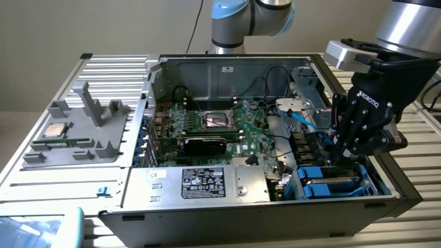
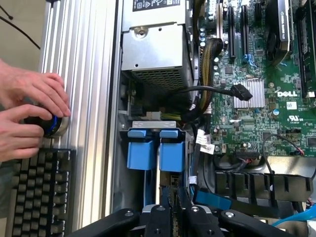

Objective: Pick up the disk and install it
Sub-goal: 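Insert the first disk wire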

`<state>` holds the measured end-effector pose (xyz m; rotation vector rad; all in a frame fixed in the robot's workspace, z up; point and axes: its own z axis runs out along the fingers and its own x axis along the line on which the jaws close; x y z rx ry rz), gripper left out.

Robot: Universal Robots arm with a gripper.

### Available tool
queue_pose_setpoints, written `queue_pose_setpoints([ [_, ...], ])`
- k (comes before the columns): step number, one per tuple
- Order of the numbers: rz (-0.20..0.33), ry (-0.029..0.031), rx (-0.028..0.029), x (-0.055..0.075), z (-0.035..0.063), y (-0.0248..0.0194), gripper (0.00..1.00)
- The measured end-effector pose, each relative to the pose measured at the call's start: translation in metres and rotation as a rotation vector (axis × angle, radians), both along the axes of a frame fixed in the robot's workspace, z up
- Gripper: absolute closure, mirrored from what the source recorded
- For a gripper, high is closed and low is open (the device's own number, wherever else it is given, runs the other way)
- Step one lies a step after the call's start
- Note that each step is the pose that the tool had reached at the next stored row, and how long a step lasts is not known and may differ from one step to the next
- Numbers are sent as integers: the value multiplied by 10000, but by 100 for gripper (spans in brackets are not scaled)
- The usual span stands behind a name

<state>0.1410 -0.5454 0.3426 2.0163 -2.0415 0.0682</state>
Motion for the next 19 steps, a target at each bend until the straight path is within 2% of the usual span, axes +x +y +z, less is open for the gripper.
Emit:
queue_pose_setpoints([
  [5,-50,7,44,7,-11,-15,84],
  [14,-207,7,222,19,-48,-41,84],
  [19,-281,7,289,30,-64,-55,84],
])
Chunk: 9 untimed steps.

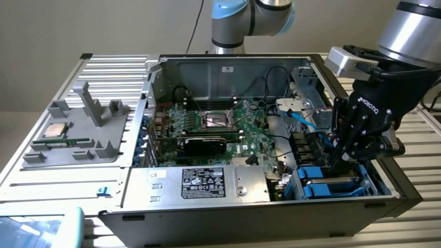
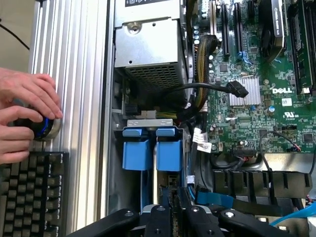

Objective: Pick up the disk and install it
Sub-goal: 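Insert the first disk wire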

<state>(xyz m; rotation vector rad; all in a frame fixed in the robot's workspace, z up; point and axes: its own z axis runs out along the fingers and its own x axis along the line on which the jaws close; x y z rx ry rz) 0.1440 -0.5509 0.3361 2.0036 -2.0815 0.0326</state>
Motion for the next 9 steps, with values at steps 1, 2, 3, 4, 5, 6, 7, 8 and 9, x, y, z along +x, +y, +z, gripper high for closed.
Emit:
queue_pose_setpoints([
  [1,-14,0,7,3,-3,-1,84],
  [2,-30,0,13,5,-6,-2,84],
  [3,-46,0,18,8,-9,-4,84],
  [4,-63,0,21,10,-11,-4,84],
  [5,-82,0,23,11,-14,-4,84],
  [6,-102,0,26,13,-17,-5,84],
  [7,-120,0,26,15,-19,-5,84],
  [8,-142,0,26,16,-21,-5,84],
  [9,-164,0,26,18,-24,-5,84],
])
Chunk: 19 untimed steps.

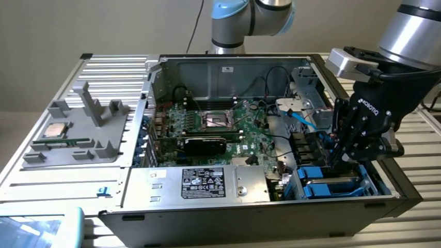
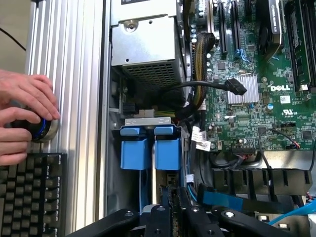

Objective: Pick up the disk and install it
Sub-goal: 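Insert the first disk wire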

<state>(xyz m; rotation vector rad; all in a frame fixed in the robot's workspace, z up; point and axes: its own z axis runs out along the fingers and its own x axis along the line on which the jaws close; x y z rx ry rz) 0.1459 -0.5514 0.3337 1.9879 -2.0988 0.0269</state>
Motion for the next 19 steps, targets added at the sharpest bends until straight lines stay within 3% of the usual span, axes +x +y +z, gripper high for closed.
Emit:
queue_pose_setpoints([
  [19,-304,-3,2,15,-19,-3,84],
])
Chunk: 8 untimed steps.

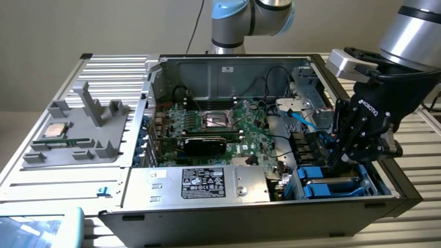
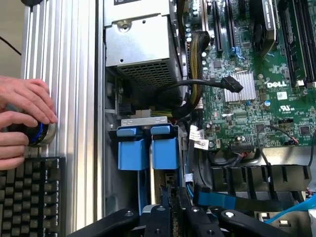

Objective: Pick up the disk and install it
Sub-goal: 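Insert the first disk wire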

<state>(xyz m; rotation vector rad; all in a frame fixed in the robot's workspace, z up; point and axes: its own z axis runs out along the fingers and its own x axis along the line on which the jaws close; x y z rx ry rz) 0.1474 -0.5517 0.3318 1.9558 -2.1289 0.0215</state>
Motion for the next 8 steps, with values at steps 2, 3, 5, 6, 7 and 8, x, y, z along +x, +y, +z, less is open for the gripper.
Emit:
queue_pose_setpoints([
  [2,-9,-2,0,0,-4,0,84],
  [3,-14,-6,0,0,-6,1,84],
  [5,-22,-14,0,0,-8,2,84],
  [6,-27,-18,2,0,-11,4,84],
  [7,-32,-23,2,-1,-12,5,84],
  [8,-36,-27,1,-1,-13,6,84],
])
